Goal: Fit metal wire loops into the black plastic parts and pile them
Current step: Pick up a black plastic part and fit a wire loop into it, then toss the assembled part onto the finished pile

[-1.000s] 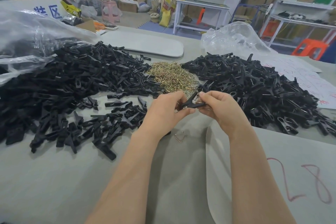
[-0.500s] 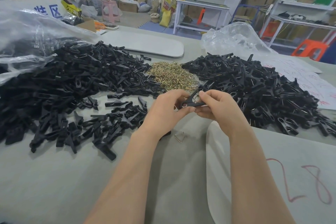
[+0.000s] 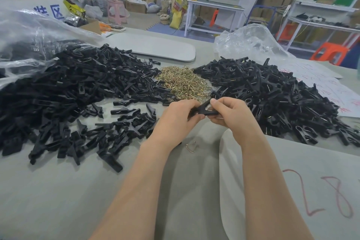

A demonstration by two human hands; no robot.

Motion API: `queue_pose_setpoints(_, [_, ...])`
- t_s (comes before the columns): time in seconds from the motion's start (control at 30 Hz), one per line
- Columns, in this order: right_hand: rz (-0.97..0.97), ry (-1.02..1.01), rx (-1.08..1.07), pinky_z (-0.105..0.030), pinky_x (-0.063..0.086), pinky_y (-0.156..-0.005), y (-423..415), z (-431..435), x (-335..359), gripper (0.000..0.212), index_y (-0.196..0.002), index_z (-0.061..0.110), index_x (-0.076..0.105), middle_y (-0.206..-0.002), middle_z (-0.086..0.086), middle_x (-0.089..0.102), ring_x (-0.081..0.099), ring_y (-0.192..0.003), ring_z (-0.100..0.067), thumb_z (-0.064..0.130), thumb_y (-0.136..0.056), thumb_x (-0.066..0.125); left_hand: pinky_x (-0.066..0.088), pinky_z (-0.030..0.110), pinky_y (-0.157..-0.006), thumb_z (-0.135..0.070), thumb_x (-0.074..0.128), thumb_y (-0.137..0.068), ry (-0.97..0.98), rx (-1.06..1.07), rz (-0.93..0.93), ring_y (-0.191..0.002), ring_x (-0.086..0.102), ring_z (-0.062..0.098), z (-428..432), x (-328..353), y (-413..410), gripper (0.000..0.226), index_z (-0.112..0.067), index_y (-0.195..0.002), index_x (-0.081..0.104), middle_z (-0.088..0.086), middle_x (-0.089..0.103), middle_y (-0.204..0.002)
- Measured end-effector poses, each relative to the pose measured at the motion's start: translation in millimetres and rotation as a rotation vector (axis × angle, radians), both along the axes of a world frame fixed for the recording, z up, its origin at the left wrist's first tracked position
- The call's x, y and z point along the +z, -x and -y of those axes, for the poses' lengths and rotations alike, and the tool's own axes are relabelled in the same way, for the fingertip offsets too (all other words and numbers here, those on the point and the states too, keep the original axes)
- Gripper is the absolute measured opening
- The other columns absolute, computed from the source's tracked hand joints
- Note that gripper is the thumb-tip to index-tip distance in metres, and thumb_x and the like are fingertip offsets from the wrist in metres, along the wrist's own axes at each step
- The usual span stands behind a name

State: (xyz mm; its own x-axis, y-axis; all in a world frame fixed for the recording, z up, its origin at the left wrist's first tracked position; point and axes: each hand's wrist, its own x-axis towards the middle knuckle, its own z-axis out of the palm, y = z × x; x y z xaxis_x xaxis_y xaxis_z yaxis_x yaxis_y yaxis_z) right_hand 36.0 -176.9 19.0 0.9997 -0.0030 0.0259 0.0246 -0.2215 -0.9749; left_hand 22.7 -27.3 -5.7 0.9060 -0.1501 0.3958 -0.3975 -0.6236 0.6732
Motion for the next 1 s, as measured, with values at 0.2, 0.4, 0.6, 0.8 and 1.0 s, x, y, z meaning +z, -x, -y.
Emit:
queue_pose_setpoints(0.2, [-0.020, -0.019, 0.022, -0.018, 0.056, -0.062, 0.4, -4.4, -2.9, 0.021, -0.078, 0.003, 0.064, -0.074, -0.010, 0.067, 0.066, -0.066, -0.011, 0.015, -0.094, 0.057, 0.051, 0.041, -0.082, -0.023, 0.066, -0.086, 0.016, 0.007, -0.045, -0.086, 0.064, 0.017, -5.7, -3.1, -0.5, 0.013, -0.021, -0.099, 0.065, -0.003, 0.069, -0.090])
queue_pose_setpoints(0.4, [-0.400, -0.497, 0.235, -0.023, 0.057, -0.061, 4.4, 10.2, -1.0, 0.025, -0.082, 0.009, 0.063, -0.082, -0.010, 0.066, 0.067, -0.068, -0.018, 0.033, -0.078, 0.064, 0.048, 0.033, -0.092, -0.025, 0.072, -0.082, 0.160, -0.082, -0.065, -0.091, 0.062, 0.004, -9.0, 1.2, 1.3, 0.013, -0.027, -0.094, 0.068, -0.012, 0.069, -0.089])
queue_pose_setpoints(0.6, [-0.503, -0.563, 0.456, -0.024, 0.059, -0.058, 6.3, 0.4, -5.3, 0.065, -0.095, 0.000, 0.067, -0.076, -0.015, 0.072, 0.072, -0.070, -0.022, 0.056, -0.062, 0.059, 0.040, 0.020, -0.086, -0.022, 0.074, -0.080, 0.184, -0.119, 0.024, -0.092, 0.055, 0.011, -5.2, 9.3, 5.5, 0.014, -0.024, -0.092, 0.067, -0.011, 0.059, -0.092])
queue_pose_setpoints(0.8, [-0.454, -0.622, 0.394, -0.026, 0.059, -0.058, 2.0, -6.3, -12.4, 0.059, -0.091, 0.001, 0.069, -0.075, -0.017, 0.072, 0.072, -0.069, -0.024, 0.052, -0.062, 0.061, 0.043, 0.023, -0.079, -0.017, 0.076, -0.077, 0.171, -0.099, 0.075, -0.082, 0.054, 0.010, -5.6, 10.8, 5.5, 0.016, -0.017, -0.091, 0.070, -0.005, 0.058, -0.086])
queue_pose_setpoints(1.0, [-0.432, -0.636, 0.418, -0.025, 0.058, -0.056, 0.6, -7.6, -14.9, 0.053, -0.079, 0.003, 0.076, -0.076, -0.019, 0.072, 0.072, -0.069, -0.024, 0.051, -0.067, 0.058, 0.047, 0.025, -0.079, -0.017, 0.078, -0.075, 0.189, -0.096, 0.108, -0.079, 0.056, 0.008, -5.8, 9.7, 4.9, 0.014, -0.017, -0.088, 0.071, -0.006, 0.060, -0.083])
